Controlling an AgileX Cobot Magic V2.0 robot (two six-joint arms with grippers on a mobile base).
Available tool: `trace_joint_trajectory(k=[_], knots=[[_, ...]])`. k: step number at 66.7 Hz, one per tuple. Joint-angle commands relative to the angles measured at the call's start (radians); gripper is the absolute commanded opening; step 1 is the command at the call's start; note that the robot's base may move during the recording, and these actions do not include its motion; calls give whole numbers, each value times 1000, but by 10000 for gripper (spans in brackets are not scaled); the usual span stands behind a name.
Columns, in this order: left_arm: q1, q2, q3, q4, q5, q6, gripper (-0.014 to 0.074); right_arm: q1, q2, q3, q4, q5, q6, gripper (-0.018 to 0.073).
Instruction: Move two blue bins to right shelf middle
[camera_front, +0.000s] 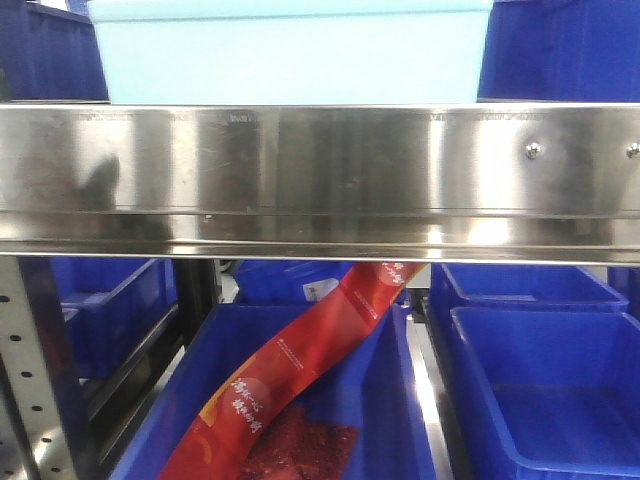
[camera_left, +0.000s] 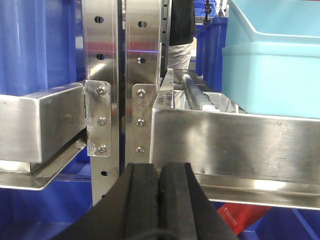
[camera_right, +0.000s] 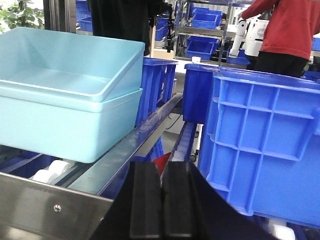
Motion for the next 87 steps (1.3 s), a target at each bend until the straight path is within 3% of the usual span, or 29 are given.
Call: trace_joint_trajectory(k=[1, 14, 19, 27, 36, 55, 59, 87], knots=[[5, -7, -1, 6, -19, 5, -111, -5, -2, 0, -9, -22, -3, -162], [5, -7, -1, 6, -19, 5, -111, -39, -2, 6, 10, -40, -8, -162], [5, -7, -1, 6, -19, 5, -111, -103, -2, 22, 59, -52, -20, -162], [5, -7, -1, 6, -19, 5, -111, -220, -10, 82, 222, -81, -166, -162], [5, -7, -1, 6, -19, 5, -111, -284, -68, 167, 236, -122, -178, -162], [5, -7, -1, 6, -19, 5, -111, -290, -176, 378, 236, -206, -178, -162], [5, -7, -1, 6, -19, 5, -111, -290, -176, 378, 236, -255, -178, -162], [5, -7, -1, 6, -21, 5, -111, -290, -176, 378, 236, -218, -178, -162]])
